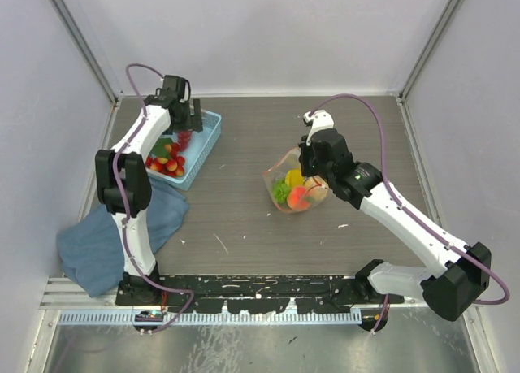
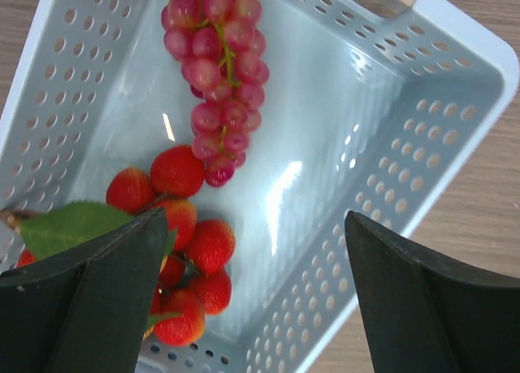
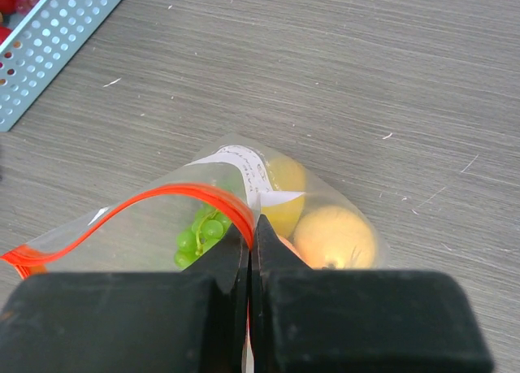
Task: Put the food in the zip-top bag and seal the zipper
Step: Pick up the fake fruit from the bin.
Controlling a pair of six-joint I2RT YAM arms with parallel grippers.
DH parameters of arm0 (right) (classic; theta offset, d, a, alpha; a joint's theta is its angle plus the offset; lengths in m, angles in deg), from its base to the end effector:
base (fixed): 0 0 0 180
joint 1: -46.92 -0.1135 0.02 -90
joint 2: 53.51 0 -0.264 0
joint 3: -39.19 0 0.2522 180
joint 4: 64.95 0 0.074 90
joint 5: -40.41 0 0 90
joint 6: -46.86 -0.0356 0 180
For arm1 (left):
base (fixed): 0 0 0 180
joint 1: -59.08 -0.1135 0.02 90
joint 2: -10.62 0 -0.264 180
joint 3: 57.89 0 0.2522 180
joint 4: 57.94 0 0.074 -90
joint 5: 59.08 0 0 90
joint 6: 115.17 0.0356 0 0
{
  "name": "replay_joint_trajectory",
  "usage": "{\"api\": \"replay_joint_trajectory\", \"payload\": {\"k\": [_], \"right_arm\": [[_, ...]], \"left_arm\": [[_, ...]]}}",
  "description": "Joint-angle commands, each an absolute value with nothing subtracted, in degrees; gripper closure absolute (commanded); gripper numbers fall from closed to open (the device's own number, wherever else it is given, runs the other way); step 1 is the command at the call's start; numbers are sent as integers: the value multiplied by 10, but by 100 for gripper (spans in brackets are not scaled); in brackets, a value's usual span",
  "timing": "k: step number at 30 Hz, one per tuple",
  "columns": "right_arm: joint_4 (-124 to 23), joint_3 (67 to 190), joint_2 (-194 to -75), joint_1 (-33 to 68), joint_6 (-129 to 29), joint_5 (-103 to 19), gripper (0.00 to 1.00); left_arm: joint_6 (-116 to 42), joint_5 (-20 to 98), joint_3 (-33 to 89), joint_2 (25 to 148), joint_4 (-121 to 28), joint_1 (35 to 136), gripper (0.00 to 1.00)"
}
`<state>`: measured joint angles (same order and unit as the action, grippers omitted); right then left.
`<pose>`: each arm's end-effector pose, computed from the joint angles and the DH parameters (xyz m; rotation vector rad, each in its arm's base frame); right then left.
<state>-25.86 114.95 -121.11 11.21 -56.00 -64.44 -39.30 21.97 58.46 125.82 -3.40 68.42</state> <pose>0.2181 0.1455 0.3377 -0.2632 2.0831 0.2392 0.4446 -0.0675 0.2698 -0.1682 2.4809 0.0232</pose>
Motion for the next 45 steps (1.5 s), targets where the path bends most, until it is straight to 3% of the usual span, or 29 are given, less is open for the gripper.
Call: {"api": "replay_joint_trajectory", "payload": {"k": [1,20,24,36,40,45], "right_arm": [[-278,1150,-1191,113,-575,-626,99],[-277,1151,-1206,114,-581,-594,99],[-277,1153,-1209,114,-581,-595,99],[-278,1155,-1213,114,-581,-600,100],[-283,1156,-1213,113,-583,-601,99],[-289,1157,-1214,114,-584,-600,99]], "left_arm": [[-364,235,642,1303,-35,665,11],[-384,299,778,1482,-14,635,31],[-383,304,781,1489,-12,635,49],[-392,334,743,1415,-16,635,91],[-414,367,709,1369,-34,635,99],[-448,403,670,1319,-38,635,100]]}}
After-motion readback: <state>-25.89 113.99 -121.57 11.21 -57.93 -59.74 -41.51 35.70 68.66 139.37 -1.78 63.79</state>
